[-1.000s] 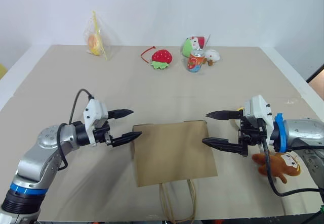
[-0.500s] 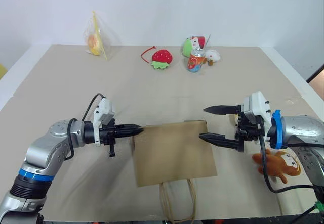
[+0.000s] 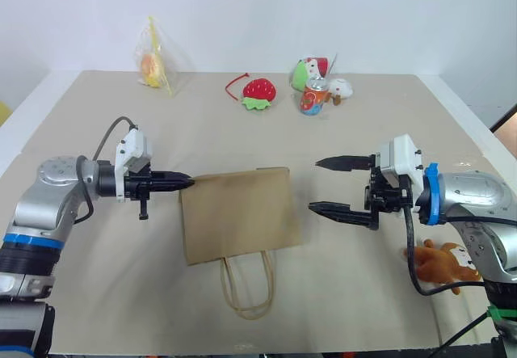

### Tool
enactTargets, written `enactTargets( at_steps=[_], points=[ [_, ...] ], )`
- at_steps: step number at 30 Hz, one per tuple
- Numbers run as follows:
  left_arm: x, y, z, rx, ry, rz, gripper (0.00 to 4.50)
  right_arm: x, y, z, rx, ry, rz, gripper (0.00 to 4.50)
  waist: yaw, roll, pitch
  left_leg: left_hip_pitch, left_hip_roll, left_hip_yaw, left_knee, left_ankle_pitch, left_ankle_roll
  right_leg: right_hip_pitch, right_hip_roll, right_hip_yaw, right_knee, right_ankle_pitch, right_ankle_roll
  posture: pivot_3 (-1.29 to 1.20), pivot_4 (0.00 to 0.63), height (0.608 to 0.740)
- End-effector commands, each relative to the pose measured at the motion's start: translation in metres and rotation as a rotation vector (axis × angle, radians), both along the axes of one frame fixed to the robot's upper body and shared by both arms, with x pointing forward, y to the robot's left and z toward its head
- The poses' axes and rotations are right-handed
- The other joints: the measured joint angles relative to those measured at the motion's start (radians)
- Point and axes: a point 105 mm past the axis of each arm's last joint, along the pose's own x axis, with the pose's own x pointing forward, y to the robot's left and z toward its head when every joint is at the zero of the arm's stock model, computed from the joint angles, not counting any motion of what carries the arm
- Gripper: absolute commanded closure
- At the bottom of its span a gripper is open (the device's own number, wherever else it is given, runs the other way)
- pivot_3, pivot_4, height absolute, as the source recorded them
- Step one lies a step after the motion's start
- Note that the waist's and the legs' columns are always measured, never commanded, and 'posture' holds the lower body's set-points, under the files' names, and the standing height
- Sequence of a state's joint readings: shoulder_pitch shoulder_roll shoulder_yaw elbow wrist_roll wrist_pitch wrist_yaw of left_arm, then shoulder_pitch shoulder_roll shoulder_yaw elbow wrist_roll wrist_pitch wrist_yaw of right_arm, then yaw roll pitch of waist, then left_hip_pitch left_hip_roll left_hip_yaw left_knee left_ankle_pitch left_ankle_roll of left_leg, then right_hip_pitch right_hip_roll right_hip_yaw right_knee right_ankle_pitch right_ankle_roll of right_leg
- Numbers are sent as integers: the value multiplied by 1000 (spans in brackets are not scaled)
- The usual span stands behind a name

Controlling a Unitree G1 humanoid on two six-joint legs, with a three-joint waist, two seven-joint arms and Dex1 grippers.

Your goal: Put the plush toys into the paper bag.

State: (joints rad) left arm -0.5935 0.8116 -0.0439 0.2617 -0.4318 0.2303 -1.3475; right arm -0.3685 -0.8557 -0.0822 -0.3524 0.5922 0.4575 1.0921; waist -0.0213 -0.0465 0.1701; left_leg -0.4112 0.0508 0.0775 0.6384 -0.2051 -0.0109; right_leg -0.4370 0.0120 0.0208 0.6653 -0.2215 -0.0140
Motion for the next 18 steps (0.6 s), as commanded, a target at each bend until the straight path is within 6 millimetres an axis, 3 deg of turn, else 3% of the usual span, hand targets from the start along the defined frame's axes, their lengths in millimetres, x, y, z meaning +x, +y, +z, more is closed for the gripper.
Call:
enactTargets(
  at_steps=[1, 6, 7, 8, 9, 10, 15, 18],
  points=[
    [23, 10, 13, 65, -152, 29, 4422, 1, 4, 8, -4, -53, 23, 0, 1, 0, 0, 0, 0, 0, 0, 0, 0, 0, 0, 0, 0, 0, 0, 0, 150, 740],
    [24, 4, 19, 41, -201, 8, 4422, 0, 6, 11, 11, -41, 27, 0, 0, 0, 0, -2, 0, 0, 1, 0, 0, -1, 0, 0, 0, 0, 0, 0, 150, 740],
    [22, 3, 21, 35, -204, 2, 3898, 0, 7, 11, 19, -36, 33, 0, -1, 0, 0, -2, 0, 0, 1, 0, 0, -2, 0, 0, 0, 0, 0, 0, 150, 740],
    [20, 3, 22, 31, -207, -5, 3780, -1, 8, 12, 32, -16, 43, 0, -1, 0, 0, -3, 0, 0, 1, 0, 0, -2, 0, 0, 0, 0, 0, 0, 150, 740],
    [18, 2, 24, 30, -215, -15, 3277, -3, 11, 12, 44, 2, 61, 0, -1, 0, 0, -4, 1, 0, 1, 0, 0, -3, 0, -1, 0, 0, 0, 0, 150, 740],
    [15, 2, 26, 28, -226, -18, 3277, -7, 16, 16, 91, 50, 92, 0, -2, 0, 0, -4, 1, 0, 1, 0, 0, -3, 0, -1, 0, 0, 0, 0, 150, 740],
    [6, 8, 43, 29, -292, 2, 1355, -20, 32, 26, 155, 115, 215, 0, -5, 0, 0, -4, 4, 0, 1, 0, 0, -3, -1, 0, 1, 0, 0, 0, 150, 740],
    [0, 12, 51, 30, -325, 25, 711, -23, 35, 21, 124, 121, 245, 0, -2, 0, 0, -4, 4, -1, 2, 0, 0, -3, 0, 0, 1, 0, 0, 0, 150, 740]
  ],
)
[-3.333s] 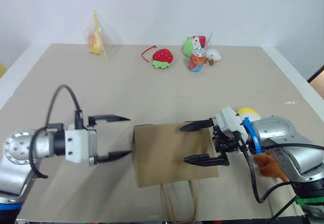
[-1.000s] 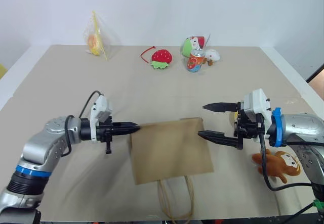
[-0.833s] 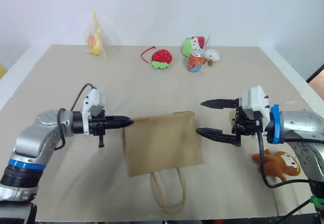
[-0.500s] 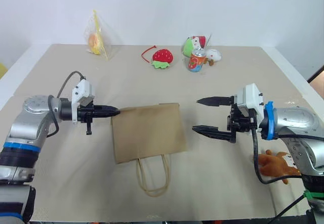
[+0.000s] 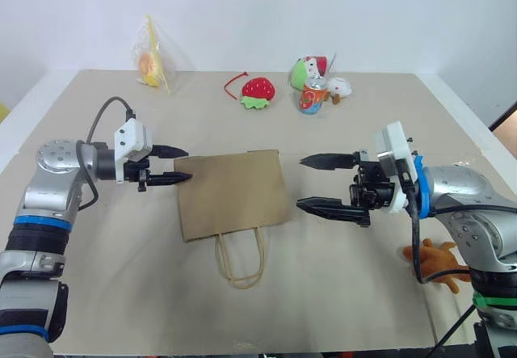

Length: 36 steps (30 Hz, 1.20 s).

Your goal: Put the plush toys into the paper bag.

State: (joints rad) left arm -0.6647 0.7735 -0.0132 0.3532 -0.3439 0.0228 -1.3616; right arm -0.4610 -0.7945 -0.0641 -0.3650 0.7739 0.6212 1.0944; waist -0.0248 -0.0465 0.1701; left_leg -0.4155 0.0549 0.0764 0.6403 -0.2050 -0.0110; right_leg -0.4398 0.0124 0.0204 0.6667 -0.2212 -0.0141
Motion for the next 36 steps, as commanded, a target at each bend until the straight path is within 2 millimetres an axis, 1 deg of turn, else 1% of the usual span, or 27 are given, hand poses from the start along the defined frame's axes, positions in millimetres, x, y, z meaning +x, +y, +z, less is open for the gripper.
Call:
enactTargets(
  at_steps=[1, 5, 7, 8, 10, 11, 13, 16, 20, 23, 27, 32, 36],
  points=[
    [-15, 12, 35, -9, -140, 35, 188, -13, 10, 4, -19, -21, 106, 0, 2, 0, 0, 0, 1, 0, 0, 0, 0, 0, 0, -1, 0, 0, 0, 0, 150, 740],
    [-43, -2, 39, 49, -212, -47, 188, -11, 8, -1, -55, -30, 106, 0, 2, 0, 0, 0, 1, 0, 0, 0, 0, 0, 0, -1, 0, 0, 0, 0, 150, 740],
    [-56, -10, 32, 85, -229, -100, 188, -11, 7, -4, -70, -29, 108, 0, 0, 0, 0, 0, 1, 1, 0, 0, 0, 0, 0, 0, 0, 0, 0, 0, 150, 740],
    [-65, -17, 24, 108, -229, -137, 188, -11, 6, -5, -77, -31, 108, 0, 1, 0, 0, 0, 1, 1, 0, 0, 0, 0, 0, 0, 0, 0, 0, 0, 150, 740],
    [-80, -30, -4, 141, -209, -203, 188, -10, 7, -7, -86, -40, 110, 0, 2, 1, 0, 0, 0, 1, 0, 0, 0, 0, -1, 0, 0, 0, 0, 0, 150, 740],
    [-85, -35, -14, 153, -208, -223, 188, -10, 8, -7, -87, -44, 110, 0, 2, 1, 0, 2, 0, 1, 0, 0, 0, 1, -2, 0, 0, 0, 0, 0, 150, 740],
    [-91, -46, -27, 151, -217, -252, 188, -9, 9, -8, -92, -50, 113, 0, 2, 1, 0, 2, 0, 1, 0, 0, 0, 2, -4, 1, 0, 0, 0, 0, 150, 740],
    [-90, -62, -40, 123, -238, -273, 188, -10, 10, -9, -96, -54, 113, 0, 4, 1, 0, 4, 2, 1, 1, 0, 0, 3, -2, 1, 0, 1, -2, 0, 150, 740],
    [-85, -70, -49, 130, -262, -281, 188, -10, 9, -9, -99, -60, 103, 0, 4, 1, 0, 5, 3, 1, 1, 0, 0, 3, 0, 1, 0, 2, -3, 0, 150, 740],
    [-88, -74, -58, 162, -291, -319, 188, -12, 8, -10, -102, -58, 96, 0, 2, 1, 0, 6, 3, 1, 0, 0, 0, 3, 0, 1, 0, 2, -3, 0, 150, 740],
    [-90, -73, -62, 188, -314, -353, 188, -13, 7, -11, -104, -57, 85, 0, 2, 1, 0, 6, 3, 1, -1, 0, 0, 3, 0, 2, 0, 2, -3, 0, 150, 740],
    [-87, -61, -61, 216, -323, -347, 188, -14, 6, -13, -109, -56, 79, 0, 2, 1, 0, 6, 4, 2, -1, 0, 0, 3, 0, 2, 0, 2, -3, 0, 150, 740],
    [-88, -60, -67, 236, -325, -367, 188, -13, 6, -15, -114, -59, 74, 0, 2, 1, 0, 6, 4, 2, -1, 0, 0, 3, 0, 2, 0, 2, -3, 0, 150, 740]
  ],
)
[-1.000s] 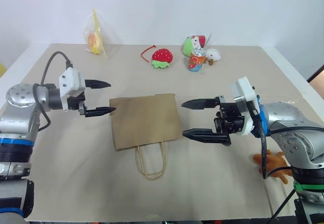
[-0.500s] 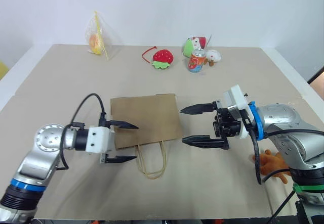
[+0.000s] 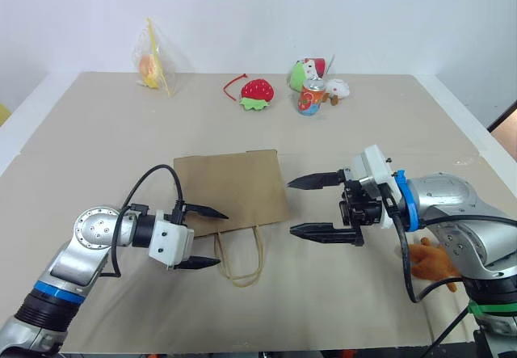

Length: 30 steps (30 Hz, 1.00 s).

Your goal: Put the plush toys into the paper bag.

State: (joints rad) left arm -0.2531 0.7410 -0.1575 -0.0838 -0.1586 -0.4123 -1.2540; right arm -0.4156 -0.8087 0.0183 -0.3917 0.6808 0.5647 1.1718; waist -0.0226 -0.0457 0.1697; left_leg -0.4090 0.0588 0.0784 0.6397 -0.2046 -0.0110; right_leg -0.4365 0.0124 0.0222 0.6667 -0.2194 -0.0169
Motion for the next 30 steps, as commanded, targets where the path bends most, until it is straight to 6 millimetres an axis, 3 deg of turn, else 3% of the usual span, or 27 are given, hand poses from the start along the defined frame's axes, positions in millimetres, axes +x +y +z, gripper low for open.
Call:
enactTargets(
  at_steps=[1, 14, 22, 25, 26, 28, 29, 30],
  points=[
    [-1, 1, 2, 10, -45, -27, 188, -2, -1, 10, 0, -68, -2, 0, 0, 0, 0, 0, 0, 0, 0, 0, 0, 0, 0, 0, 0, 0, 0, 0, 150, 740],
    [1, -25, 5, -62, -28, -70, 188, 0, 0, 10, 5, -78, -16, 0, -1, 0, 0, 0, 0, 0, 0, 0, 0, 0, 0, 0, 0, 0, 0, 0, 150, 740],
    [-12, -38, 2, -76, 17, -157, 188, 2, -1, 8, 2, -84, -30, 0, 0, 0, 0, 0, -1, 0, 0, 0, 0, 0, 0, 0, 0, 0, 0, 0, 150, 740],
    [-12, -39, 3, -77, 20, -169, 775, 2, -2, 8, -1, -87, -35, 0, 0, 0, 0, 0, -1, 0, 0, 0, 0, 0, 0, 0, 0, 0, 0, 0, 150, 740],
    [-13, -39, 5, -81, 21, -176, 1295, 2, -2, 8, -2, -88, -36, 0, 0, 0, 0, 0, -1, 0, 0, 0, 0, 0, 0, 0, 0, 0, 0, 0, 150, 740],
    [-14, -40, 6, -84, 21, -187, 1714, 2, -2, 8, -3, -90, -38, 0, 0, 0, 0, 0, -1, 0, 0, 0, 0, 0, 0, 0, 0, 0, 0, 0, 150, 740],
    [-13, -40, 6, -83, 23, -186, 2332, 3, -2, 8, -4, -91, -39, 0, 0, 0, 0, 0, -1, 0, 0, 0, 0, 0, 0, 0, 0, 0, 0, 0, 150, 740],
    [-13, -39, 6, -84, 26, -182, 2584, 3, -2, 8, -5, -92, -40, 0, 0, 0, 0, 0, 0, 0, 0, 0, 0, 0, 0, 0, 0, 0, 0, 0, 150, 740]
  ],
)
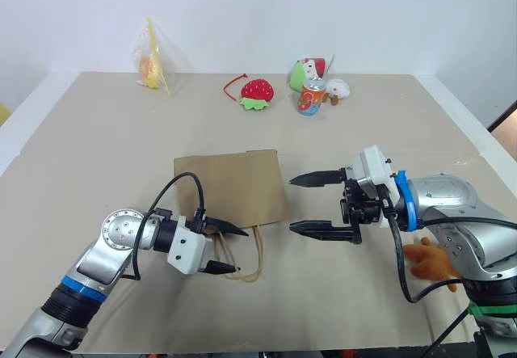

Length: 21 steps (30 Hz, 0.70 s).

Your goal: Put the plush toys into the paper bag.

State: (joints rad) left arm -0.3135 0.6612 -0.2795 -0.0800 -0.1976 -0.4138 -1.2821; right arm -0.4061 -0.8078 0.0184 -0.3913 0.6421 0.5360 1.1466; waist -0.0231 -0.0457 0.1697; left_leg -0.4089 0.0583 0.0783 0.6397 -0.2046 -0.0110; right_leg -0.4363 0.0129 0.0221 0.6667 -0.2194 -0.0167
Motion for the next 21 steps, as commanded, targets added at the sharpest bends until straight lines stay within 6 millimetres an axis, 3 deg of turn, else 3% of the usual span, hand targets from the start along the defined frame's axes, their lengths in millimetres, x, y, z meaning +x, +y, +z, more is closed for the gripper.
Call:
enactTargets(
  at_steps=[1, 4, 6, 10, 16, 21],
  points=[
    [-1, -3, 9, -25, -18, -24, 2841, -2, 0, 9, 9, -55, 1, 0, 0, 0, 0, 0, 0, 0, 0, 0, 0, 0, 0, 0, 0, 0, 0, 0, 150, 740],
    [2, -3, 12, -41, -20, -6, 4051, -2, -1, 9, 5, -58, 0, 0, 0, 0, 0, 0, 0, 0, 0, 0, 0, 0, 0, 0, 0, 0, 0, 0, 150, 740],
    [8, -2, 20, -77, -12, 26, 4459, -2, -1, 9, 4, -61, -2, 0, 0, 0, 0, 0, 0, 0, 0, 0, 0, 0, 0, 0, 0, 0, 0, 0, 150, 740],
    [18, 2, 35, -123, -24, 80, 4459, -1, -2, 11, 5, -67, -7, 0, 0, 0, 0, 0, -1, 0, 0, 0, 0, 0, 1, 0, 0, 0, 0, 0, 150, 740],
    [38, 9, 85, -257, -85, 185, 4459, -5, -3, 15, 2, -42, 2, 0, 0, 0, 0, 0, -1, -1, 0, 0, 0, 0, 2, 0, 0, 0, 0, 0, 150, 740],
    [47, 7, 106, -316, -112, 231, 4459, -11, 3, 13, -1, 18, 33, 0, 0, 0, 0, 0, -1, 0, 0, 0, 0, 1, 2, 0, 0, 0, 1, 0, 150, 740]
  ],
)
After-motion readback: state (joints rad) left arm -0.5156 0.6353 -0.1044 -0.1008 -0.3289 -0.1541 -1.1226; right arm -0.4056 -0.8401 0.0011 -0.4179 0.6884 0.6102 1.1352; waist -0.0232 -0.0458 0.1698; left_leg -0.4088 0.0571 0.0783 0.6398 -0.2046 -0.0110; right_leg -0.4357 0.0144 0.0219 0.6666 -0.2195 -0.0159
